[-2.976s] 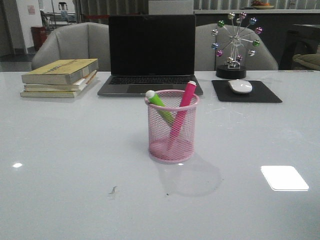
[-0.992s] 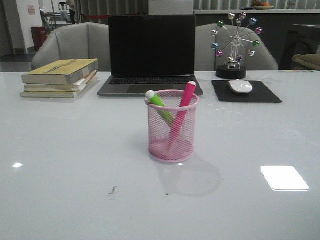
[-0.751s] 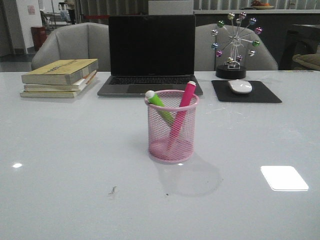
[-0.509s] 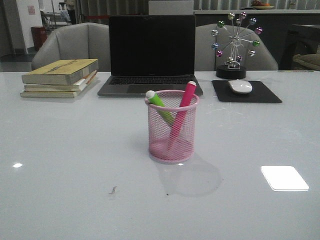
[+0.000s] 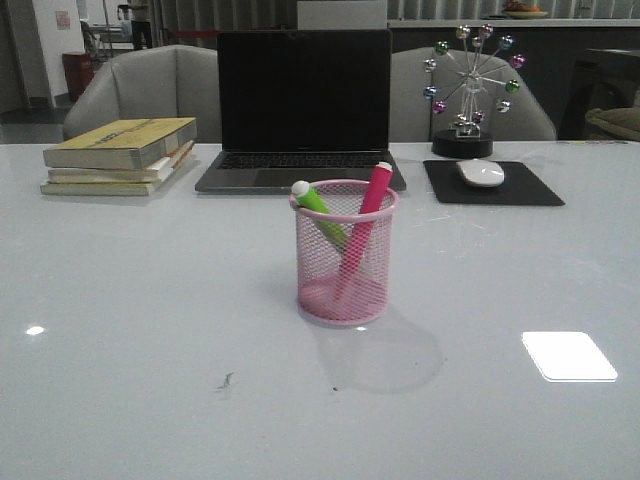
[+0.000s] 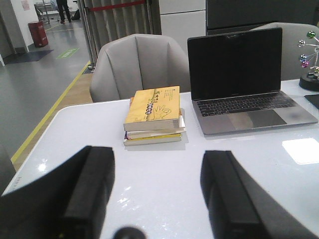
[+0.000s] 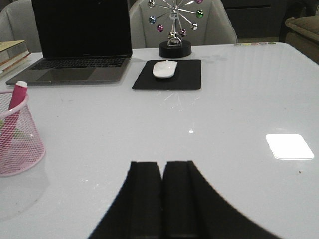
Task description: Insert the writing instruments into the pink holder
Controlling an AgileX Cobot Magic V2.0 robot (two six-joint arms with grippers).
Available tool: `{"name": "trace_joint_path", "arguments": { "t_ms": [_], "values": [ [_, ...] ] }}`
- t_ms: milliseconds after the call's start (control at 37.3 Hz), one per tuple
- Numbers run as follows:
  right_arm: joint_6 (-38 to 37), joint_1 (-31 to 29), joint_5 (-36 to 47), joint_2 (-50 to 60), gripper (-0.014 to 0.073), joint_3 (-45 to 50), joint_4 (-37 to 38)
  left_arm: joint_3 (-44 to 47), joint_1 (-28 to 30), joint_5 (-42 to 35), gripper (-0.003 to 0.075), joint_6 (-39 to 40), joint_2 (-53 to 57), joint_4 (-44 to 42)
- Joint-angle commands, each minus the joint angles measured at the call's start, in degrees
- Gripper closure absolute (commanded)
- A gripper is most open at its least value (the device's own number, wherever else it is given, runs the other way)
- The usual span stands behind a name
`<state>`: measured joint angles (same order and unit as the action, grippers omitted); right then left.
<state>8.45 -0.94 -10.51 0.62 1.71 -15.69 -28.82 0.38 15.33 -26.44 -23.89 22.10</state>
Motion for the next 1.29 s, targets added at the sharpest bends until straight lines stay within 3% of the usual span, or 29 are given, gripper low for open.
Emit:
{"name": "trace_joint_path", "arguments": {
  "t_ms": [0, 831, 965, 1260],
  "values": [
    [0.15, 0.13, 3.49, 1.05, 0.0536, 0.09, -0.05, -1.53, 0.08, -4.13, 0.0283, -0.01, -0.56, 0.41],
    [0.15, 0.13, 3.43, 1.05, 0.0536, 0.09, -0.05, -1.53, 0.08, -4.05, 0.0283, -0.01, -0.56, 0.41],
    [0.15, 0.13, 3.43, 1.05, 0.0536, 0.09, -0.05, -1.53, 0.08, -3.82, 0.0283, 0.27, 0.16, -3.59],
    [0.15, 0.13, 3.43, 1.05, 0.0536, 0.09, -0.05, -1.53, 0.08, -2.55, 0.0283, 17.92, 7.91, -10.35]
  ]
}}
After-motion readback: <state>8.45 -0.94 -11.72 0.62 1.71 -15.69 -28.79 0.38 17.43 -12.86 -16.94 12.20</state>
